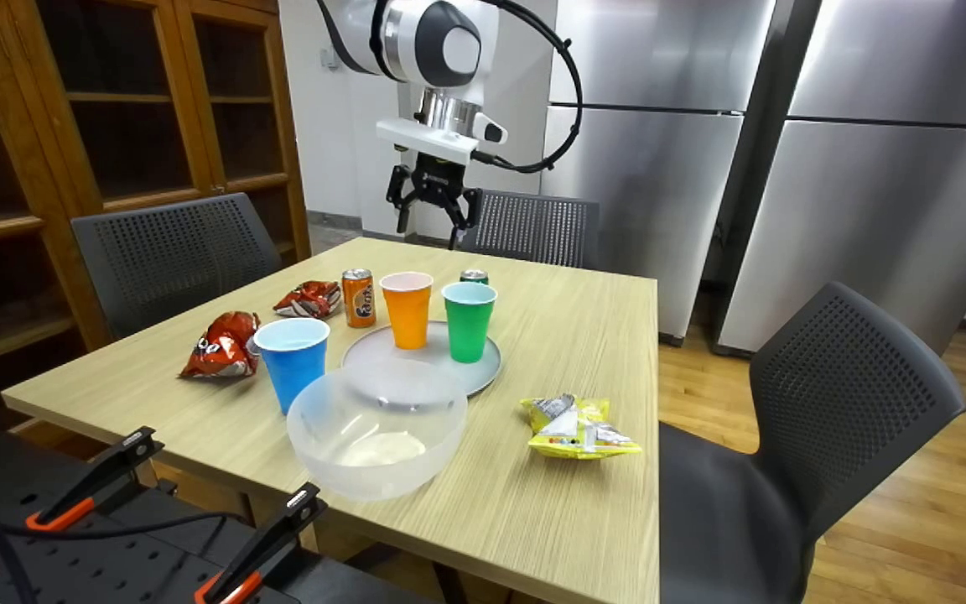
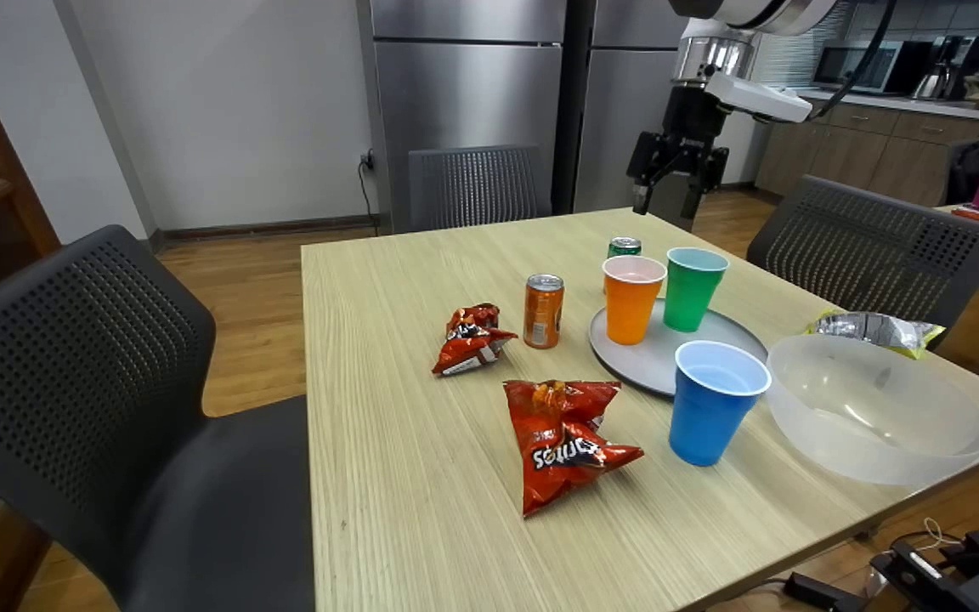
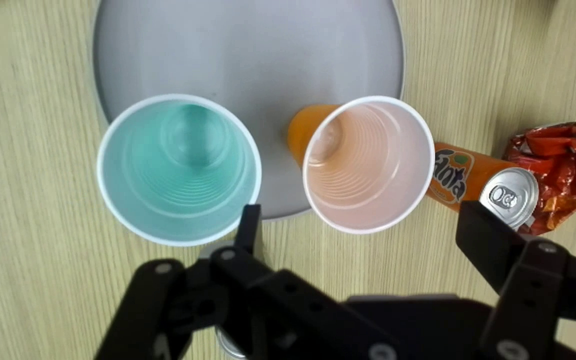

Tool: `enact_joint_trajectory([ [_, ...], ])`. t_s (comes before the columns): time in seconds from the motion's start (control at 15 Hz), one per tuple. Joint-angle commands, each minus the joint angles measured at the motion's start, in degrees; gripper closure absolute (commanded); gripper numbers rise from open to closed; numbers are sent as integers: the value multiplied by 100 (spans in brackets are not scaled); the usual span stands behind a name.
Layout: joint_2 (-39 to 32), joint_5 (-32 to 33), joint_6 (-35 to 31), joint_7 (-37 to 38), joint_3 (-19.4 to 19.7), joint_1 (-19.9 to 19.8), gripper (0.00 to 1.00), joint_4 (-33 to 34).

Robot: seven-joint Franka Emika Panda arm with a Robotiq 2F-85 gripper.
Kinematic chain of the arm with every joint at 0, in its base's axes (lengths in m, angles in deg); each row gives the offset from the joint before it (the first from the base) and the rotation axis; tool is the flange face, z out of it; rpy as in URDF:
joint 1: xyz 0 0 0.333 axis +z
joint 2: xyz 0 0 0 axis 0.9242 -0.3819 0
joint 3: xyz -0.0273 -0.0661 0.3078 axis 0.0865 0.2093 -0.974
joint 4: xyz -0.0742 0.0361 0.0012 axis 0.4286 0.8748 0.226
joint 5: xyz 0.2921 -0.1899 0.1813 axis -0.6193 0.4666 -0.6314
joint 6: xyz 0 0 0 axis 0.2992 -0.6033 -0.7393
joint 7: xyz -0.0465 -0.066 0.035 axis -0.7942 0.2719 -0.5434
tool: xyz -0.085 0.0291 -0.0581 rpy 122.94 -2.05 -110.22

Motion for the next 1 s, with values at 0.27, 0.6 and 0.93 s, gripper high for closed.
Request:
enact_joint_trajectory([
  [0.27, 552, -44, 768, -608, 189, -489, 0, -321],
  [0.6, 578, 162, 889, -612, 545, -647, 0, -420],
  [0.93, 443, 300, 996, -465, 843, -766, 0, -410],
])
